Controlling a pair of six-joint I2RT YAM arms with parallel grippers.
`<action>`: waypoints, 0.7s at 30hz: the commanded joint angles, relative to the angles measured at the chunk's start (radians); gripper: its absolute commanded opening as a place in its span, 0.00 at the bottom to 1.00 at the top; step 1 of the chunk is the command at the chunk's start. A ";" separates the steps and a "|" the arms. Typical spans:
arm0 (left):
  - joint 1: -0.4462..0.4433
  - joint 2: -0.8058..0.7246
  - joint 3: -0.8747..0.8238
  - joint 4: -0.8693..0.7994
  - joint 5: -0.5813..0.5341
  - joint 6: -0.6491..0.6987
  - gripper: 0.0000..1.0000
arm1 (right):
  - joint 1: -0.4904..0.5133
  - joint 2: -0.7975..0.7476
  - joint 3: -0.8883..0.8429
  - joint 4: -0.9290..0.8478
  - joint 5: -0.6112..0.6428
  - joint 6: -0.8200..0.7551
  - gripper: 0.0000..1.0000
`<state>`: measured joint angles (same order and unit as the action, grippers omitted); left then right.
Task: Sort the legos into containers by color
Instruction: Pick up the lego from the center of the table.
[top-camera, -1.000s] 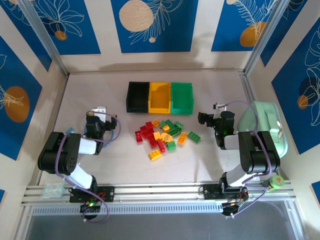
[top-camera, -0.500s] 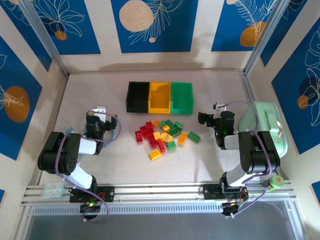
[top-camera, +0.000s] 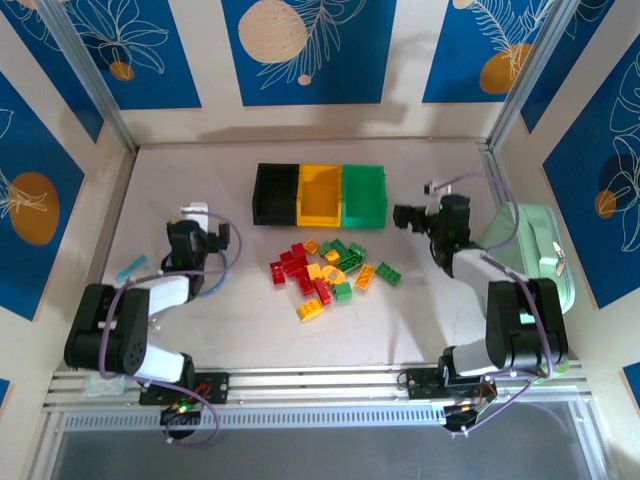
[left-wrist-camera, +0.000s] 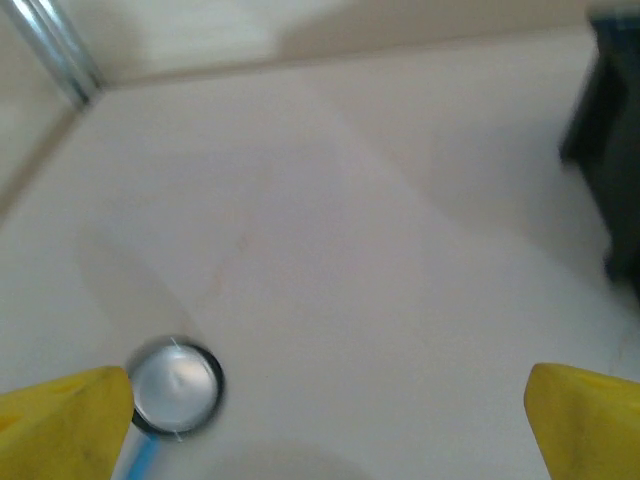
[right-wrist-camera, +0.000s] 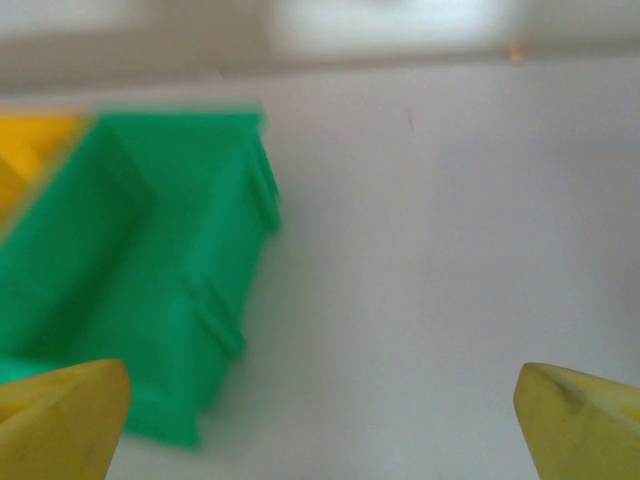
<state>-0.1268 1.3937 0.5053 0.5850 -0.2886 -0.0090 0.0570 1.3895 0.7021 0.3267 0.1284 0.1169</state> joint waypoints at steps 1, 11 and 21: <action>-0.008 -0.095 0.155 -0.339 -0.110 -0.175 1.00 | 0.036 -0.112 0.150 -0.313 -0.067 0.009 0.99; -0.211 -0.175 0.262 -0.646 0.102 -0.316 0.99 | 0.031 -0.250 0.125 -0.617 -0.134 0.514 0.99; -0.355 -0.082 0.197 -0.675 0.242 -0.520 0.78 | 0.219 -0.359 0.143 -0.766 -0.060 0.468 0.99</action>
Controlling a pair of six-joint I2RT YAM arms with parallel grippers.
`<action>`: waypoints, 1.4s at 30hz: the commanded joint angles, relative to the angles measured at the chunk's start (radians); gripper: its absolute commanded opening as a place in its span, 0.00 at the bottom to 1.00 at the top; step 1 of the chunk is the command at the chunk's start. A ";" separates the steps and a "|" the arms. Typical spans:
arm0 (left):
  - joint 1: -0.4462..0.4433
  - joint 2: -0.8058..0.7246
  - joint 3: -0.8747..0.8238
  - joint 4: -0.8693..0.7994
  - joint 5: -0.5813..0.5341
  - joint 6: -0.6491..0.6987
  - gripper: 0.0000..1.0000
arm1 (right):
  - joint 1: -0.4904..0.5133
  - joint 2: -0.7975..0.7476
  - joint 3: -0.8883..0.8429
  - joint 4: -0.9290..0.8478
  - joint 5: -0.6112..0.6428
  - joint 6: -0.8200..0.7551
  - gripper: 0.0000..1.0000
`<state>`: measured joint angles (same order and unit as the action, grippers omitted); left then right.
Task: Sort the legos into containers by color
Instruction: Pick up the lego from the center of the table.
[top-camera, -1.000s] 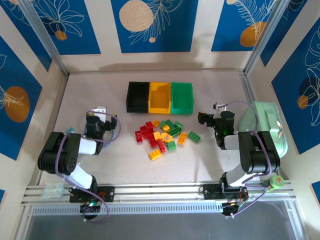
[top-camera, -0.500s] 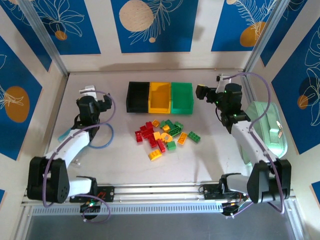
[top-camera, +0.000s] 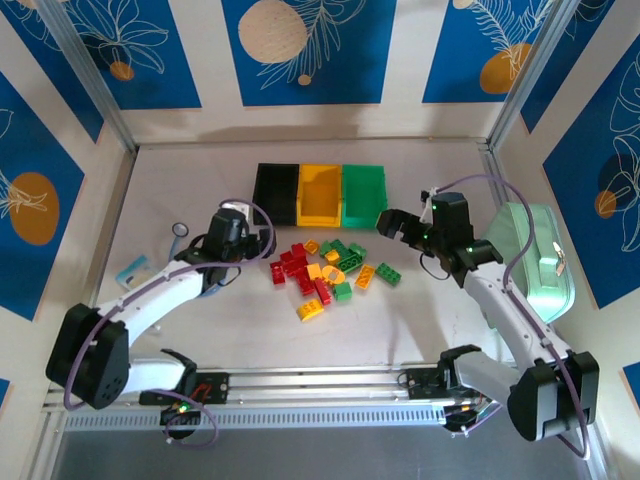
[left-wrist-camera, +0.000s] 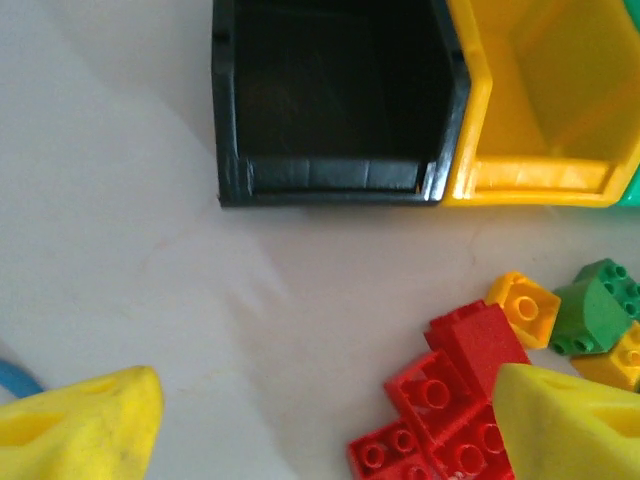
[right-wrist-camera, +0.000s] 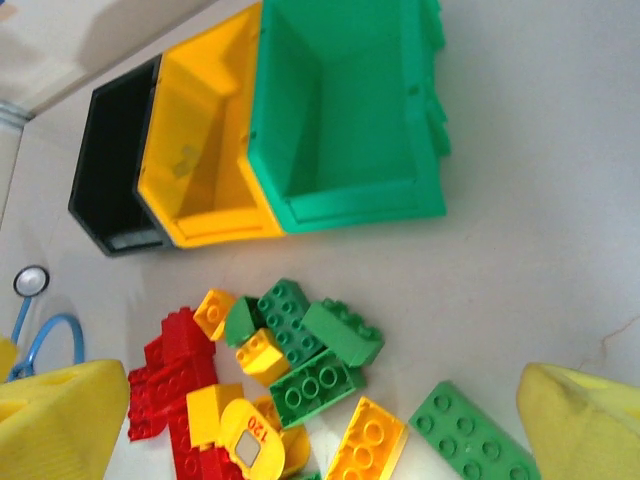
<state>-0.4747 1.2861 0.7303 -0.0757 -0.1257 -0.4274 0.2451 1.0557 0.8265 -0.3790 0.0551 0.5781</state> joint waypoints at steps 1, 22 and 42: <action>-0.010 0.041 -0.032 -0.009 0.099 -0.119 0.75 | 0.047 -0.032 0.014 -0.054 0.020 0.001 0.99; -0.119 0.145 -0.066 -0.094 0.140 -0.221 0.59 | 0.135 0.003 0.011 -0.075 0.089 0.024 0.93; -0.165 0.286 -0.004 -0.079 0.118 -0.246 0.59 | 0.195 0.009 0.036 -0.103 0.152 0.049 0.91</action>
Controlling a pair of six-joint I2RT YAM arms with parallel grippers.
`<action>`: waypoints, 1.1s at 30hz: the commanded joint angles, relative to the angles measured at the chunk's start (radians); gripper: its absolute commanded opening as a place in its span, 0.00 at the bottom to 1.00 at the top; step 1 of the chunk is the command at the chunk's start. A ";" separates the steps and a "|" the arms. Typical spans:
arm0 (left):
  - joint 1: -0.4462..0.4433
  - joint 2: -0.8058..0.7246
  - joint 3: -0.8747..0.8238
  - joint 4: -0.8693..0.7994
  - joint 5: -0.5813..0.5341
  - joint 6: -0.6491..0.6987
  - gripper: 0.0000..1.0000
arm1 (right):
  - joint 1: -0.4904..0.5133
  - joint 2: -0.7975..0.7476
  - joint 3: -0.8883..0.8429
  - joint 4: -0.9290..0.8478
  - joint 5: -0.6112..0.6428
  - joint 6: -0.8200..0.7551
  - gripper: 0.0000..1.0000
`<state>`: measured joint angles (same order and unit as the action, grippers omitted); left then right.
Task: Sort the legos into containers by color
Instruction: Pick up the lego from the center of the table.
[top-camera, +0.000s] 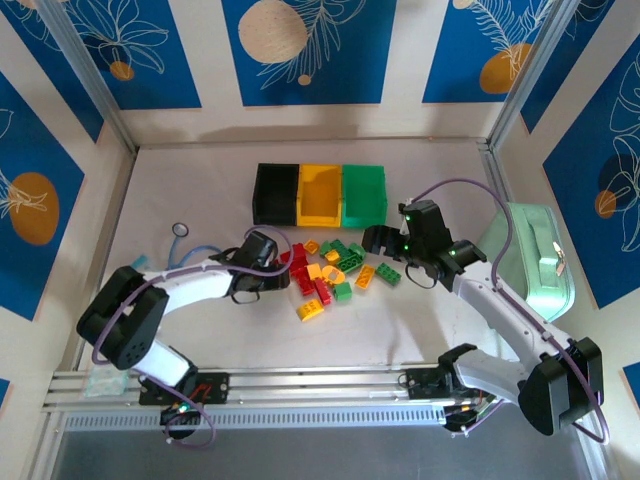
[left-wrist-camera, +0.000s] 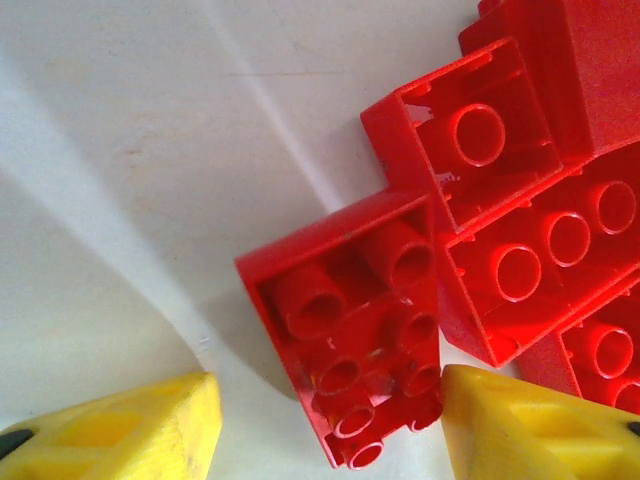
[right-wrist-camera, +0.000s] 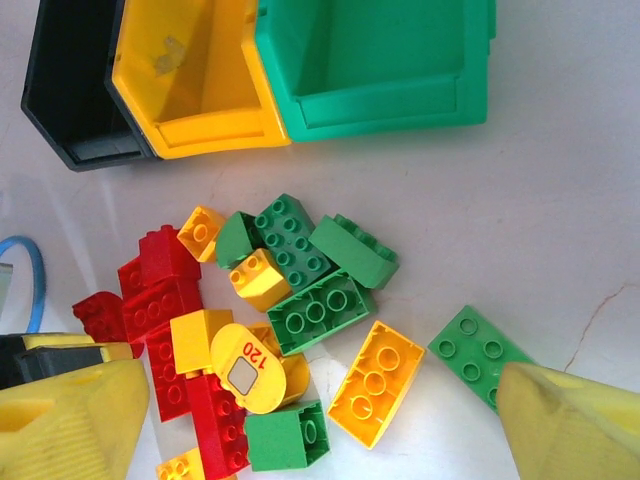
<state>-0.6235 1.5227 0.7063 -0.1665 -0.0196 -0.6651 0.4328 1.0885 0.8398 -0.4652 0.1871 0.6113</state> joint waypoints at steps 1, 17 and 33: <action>-0.016 0.053 0.022 0.010 0.009 -0.007 0.59 | 0.007 -0.027 0.019 -0.016 0.023 0.016 0.90; -0.015 0.096 0.033 0.012 -0.061 0.013 0.46 | 0.007 -0.049 -0.016 -0.004 0.043 0.034 0.90; -0.015 0.162 0.157 -0.078 -0.128 0.062 0.57 | 0.007 -0.049 0.005 -0.015 0.063 0.025 0.90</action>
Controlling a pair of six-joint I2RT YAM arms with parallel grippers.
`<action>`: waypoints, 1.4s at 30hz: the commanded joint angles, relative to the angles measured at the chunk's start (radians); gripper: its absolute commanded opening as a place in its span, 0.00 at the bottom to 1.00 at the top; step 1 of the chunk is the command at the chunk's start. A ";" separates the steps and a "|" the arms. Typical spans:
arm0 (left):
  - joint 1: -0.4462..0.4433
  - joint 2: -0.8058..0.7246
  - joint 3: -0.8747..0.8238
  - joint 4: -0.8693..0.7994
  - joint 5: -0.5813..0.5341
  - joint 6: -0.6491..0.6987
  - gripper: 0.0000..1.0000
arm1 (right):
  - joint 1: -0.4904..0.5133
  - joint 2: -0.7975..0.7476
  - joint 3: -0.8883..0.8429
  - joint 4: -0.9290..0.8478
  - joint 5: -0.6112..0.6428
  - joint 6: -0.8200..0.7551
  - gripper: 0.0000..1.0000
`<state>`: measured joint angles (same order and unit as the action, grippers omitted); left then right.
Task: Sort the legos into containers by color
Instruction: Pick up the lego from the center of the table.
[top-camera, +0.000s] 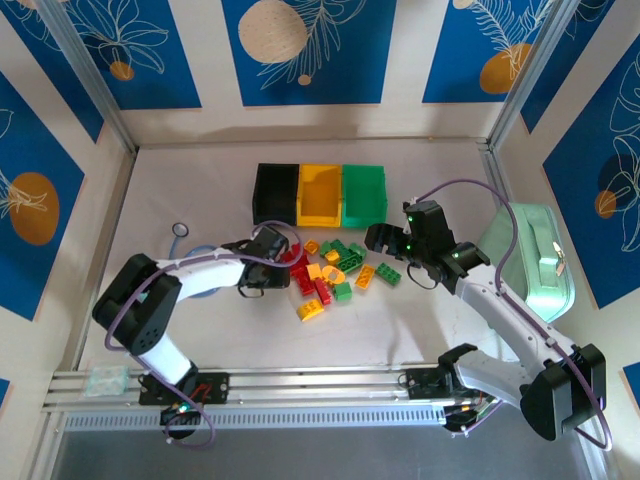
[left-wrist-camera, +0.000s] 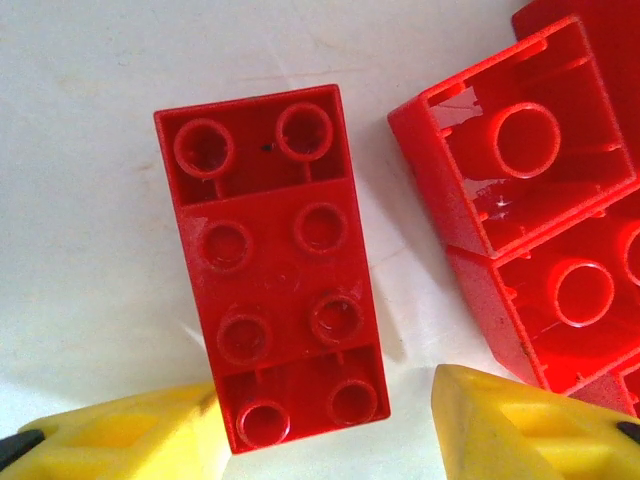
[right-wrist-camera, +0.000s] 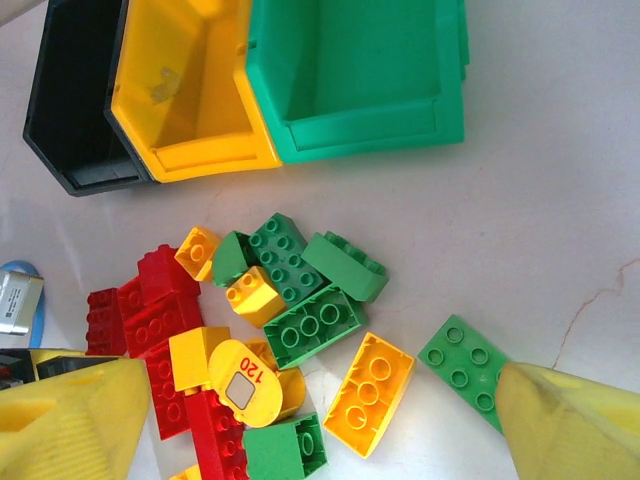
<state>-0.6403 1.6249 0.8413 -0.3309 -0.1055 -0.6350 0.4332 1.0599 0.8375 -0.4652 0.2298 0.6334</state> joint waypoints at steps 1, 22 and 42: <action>0.002 0.062 0.026 0.082 -0.050 0.032 0.55 | 0.007 -0.023 0.008 -0.014 0.021 0.002 0.90; 0.002 0.038 0.079 0.013 -0.129 0.070 0.29 | 0.007 -0.054 -0.029 0.002 0.015 0.014 0.90; 0.039 0.005 0.270 -0.079 -0.180 0.167 0.27 | 0.007 -0.090 -0.086 0.014 0.002 0.031 0.90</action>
<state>-0.6216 1.6188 1.0454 -0.3851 -0.2649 -0.5125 0.4332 0.9985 0.7696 -0.4576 0.2363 0.6460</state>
